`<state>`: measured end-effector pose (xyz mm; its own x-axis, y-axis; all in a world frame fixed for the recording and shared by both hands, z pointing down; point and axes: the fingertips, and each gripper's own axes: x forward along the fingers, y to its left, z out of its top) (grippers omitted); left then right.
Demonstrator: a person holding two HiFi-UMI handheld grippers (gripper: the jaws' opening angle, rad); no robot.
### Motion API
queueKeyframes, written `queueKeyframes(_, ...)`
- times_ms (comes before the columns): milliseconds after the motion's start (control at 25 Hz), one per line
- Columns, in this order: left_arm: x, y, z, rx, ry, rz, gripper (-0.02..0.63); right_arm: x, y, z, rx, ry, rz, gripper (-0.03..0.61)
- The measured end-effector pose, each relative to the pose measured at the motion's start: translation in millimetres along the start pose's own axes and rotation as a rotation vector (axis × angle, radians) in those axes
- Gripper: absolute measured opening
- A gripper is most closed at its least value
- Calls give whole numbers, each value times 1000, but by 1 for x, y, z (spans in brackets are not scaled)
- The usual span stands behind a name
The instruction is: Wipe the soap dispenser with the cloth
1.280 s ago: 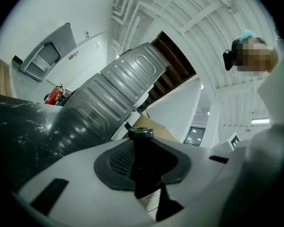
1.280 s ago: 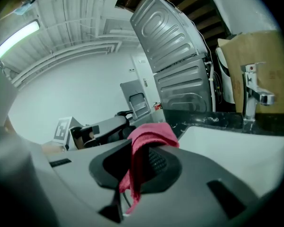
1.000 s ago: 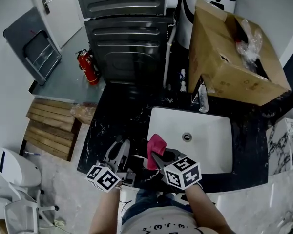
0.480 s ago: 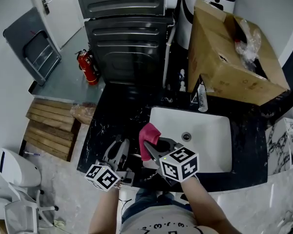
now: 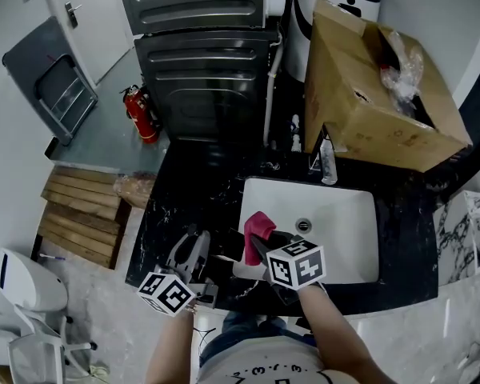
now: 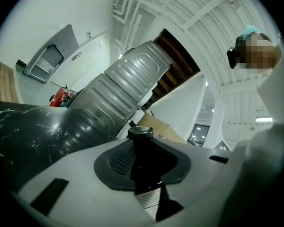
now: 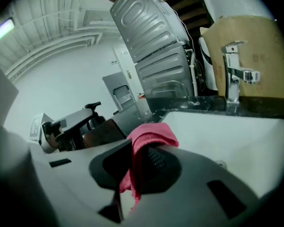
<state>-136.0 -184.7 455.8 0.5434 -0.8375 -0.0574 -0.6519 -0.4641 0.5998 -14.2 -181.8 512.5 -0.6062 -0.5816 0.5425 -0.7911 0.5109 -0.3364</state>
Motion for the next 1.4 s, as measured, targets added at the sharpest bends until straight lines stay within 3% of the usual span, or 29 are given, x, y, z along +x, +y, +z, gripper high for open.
queueKeyframes(200,7,-7,0,105,58,-27,94,-6,-9,-15,34,27,-36,48)
queueKeyframes(600,26,-16,0,587,364,-283,98,-25,-17,-14,52,-5,-57,48)
queueKeyframes(760,27,-11,0,735,446,-297,100,-24,-11,-16,52,-4,-35,48)
queueKeyframes(880,24,-5,5,757,430,-235,149,-24,-7,-16,42,-1,-24,48)
queueKeyframes(1000,17,2,11,736,388,-177,218,-25,-7,-17,38,3,-22,48)
queueKeyframes(1120,4,9,17,718,354,-123,245,-27,-8,-18,36,4,-24,48)
queueKeyframes(1400,-19,7,19,622,237,2,233,-31,-14,-17,52,-6,-25,48)
